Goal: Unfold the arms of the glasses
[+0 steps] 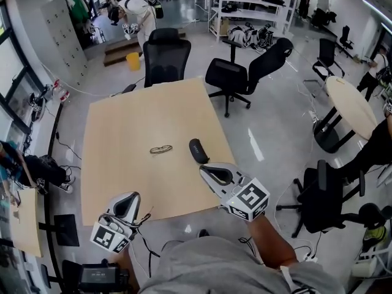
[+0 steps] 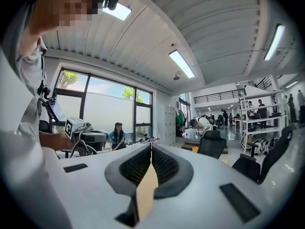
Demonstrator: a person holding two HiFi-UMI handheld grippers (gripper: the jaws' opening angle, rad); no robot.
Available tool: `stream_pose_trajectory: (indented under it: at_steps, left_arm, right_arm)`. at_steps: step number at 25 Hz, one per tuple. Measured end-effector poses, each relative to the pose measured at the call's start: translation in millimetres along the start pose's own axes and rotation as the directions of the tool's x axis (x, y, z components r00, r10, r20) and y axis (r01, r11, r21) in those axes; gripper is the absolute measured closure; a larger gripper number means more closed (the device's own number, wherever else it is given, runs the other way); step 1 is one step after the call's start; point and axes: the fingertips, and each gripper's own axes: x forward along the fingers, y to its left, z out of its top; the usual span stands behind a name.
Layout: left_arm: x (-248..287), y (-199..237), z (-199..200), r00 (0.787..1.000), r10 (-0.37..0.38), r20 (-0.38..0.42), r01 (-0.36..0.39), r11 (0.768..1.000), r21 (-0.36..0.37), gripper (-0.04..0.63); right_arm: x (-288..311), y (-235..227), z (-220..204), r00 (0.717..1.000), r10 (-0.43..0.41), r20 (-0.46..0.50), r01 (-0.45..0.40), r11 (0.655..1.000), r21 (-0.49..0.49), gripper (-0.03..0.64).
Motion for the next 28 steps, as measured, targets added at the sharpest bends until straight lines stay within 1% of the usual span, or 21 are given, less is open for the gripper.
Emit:
stream_pose_trajectory:
  at_steps: [6, 9, 13, 17, 21, 28]
  left_arm:
    - [21, 5, -15, 1.000, 0.012, -0.015, -0.013, 1.000, -0.020, 0.589]
    - [25, 16, -19, 1.000, 0.024, -0.017, -0.024, 0.999, -0.029, 0.589]
    - [35, 32, -27, 0.999, 0.016, -0.034, -0.017, 0.999, -0.033, 0.589]
    - [56, 55, -39, 0.999, -0.010, -0.041, 0.009, 1.000, -0.025, 0.589]
    - [76, 81, -55, 0.997, -0.034, -0.063, 0.034, 0.999, -0.005, 0.589]
    - [109, 132, -98, 0.994, -0.053, -0.100, 0.049, 0.998, -0.046, 0.589]
  right_arm:
    - [12, -18, -10, 0.999, 0.029, -0.012, -0.029, 1.000, 0.003, 0.607]
    - [25, -23, -13, 0.999, 0.040, -0.018, -0.040, 0.999, 0.007, 0.607]
    - [42, -32, -16, 0.999, 0.040, -0.026, -0.040, 0.999, 0.013, 0.607]
    - [61, -48, -21, 0.999, 0.019, -0.038, -0.018, 1.000, 0.011, 0.607]
    - [83, -62, -33, 0.998, -0.003, -0.070, 0.005, 1.000, 0.028, 0.607]
    - [129, -88, -67, 0.993, -0.017, -0.117, 0.025, 0.997, 0.070, 0.607]
